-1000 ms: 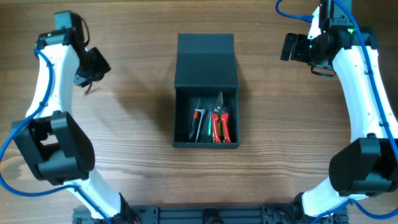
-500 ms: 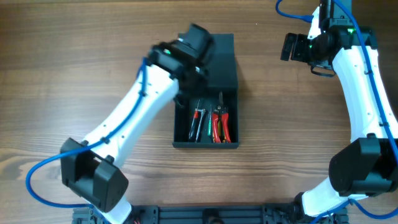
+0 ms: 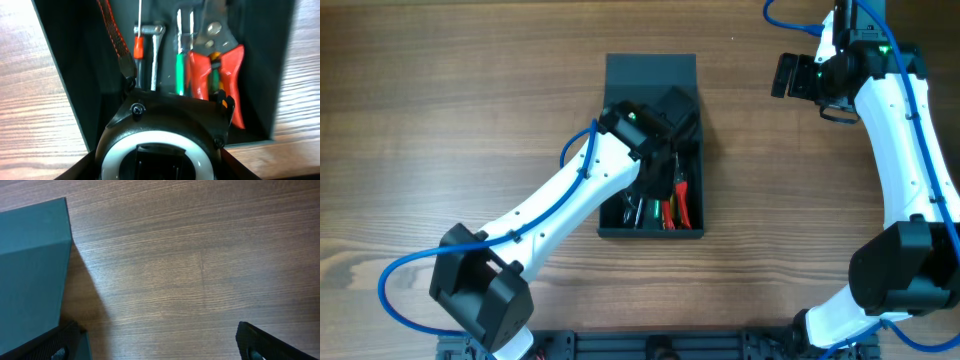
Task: Pack container
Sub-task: 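Carry the tape measure right and lower it into the green box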
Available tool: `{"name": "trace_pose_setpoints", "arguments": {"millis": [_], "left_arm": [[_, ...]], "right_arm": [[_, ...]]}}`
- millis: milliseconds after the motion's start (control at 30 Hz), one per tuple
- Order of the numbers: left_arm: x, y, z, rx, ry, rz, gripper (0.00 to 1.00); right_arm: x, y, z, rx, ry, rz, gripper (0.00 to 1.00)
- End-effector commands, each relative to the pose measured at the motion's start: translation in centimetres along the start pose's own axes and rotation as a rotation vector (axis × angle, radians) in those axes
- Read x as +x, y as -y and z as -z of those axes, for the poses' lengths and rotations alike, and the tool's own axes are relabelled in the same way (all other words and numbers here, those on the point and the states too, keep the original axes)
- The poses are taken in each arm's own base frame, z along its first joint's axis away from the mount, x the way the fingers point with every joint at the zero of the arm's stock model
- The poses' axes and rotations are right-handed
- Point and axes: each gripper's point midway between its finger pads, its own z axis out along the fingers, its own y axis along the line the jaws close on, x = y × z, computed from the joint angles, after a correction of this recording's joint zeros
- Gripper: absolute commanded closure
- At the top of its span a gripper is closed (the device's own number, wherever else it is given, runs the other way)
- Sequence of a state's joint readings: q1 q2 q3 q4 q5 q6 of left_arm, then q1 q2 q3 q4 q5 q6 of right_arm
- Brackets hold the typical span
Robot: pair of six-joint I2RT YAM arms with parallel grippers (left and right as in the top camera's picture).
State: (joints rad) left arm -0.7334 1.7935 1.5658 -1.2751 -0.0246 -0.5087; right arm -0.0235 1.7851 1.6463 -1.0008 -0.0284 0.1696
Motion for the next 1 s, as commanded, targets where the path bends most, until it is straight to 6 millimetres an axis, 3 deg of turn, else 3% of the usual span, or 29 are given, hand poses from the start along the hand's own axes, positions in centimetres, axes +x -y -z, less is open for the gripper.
{"name": "trace_pose_setpoints", "arguments": {"millis": [0, 267, 433, 667, 733, 800, 967], "left_arm": [[0.7, -0.4, -0.8, -0.006, 0.008, 0.018, 0.47], [0.0, -1.9, -6.4, -0.052, 0.065, 0.038, 0.46], [-0.7, -3.2, -8.6, -0.074, 0.037, 0.079, 0.45], [-1.3, -2.9, -10.5, -0.076, 0.033, 0.073, 0.45], [-1.4, -2.8, -10.9, -0.077, 0.03, 0.069, 0.39], [-1.5, -2.7, -10.9, -0.076, 0.033, 0.069, 0.33], [-1.6, -2.7, -10.0, -0.079, 0.026, 0.057, 0.32]], "right_arm": [[-0.5, 0.2, 0.0, 0.009, 0.01, 0.01, 0.0], [-0.5, 0.2, 0.0, 0.009, 0.01, 0.01, 0.0], [-0.5, 0.2, 0.0, 0.009, 0.01, 0.01, 0.0], [-0.5, 0.2, 0.0, 0.009, 0.01, 0.01, 0.0], [-0.5, 0.2, 0.0, 0.009, 0.01, 0.01, 0.0], [-0.5, 0.2, 0.0, 0.009, 0.01, 0.01, 0.0], [-0.5, 0.2, 0.0, 0.009, 0.01, 0.01, 0.0]]}}
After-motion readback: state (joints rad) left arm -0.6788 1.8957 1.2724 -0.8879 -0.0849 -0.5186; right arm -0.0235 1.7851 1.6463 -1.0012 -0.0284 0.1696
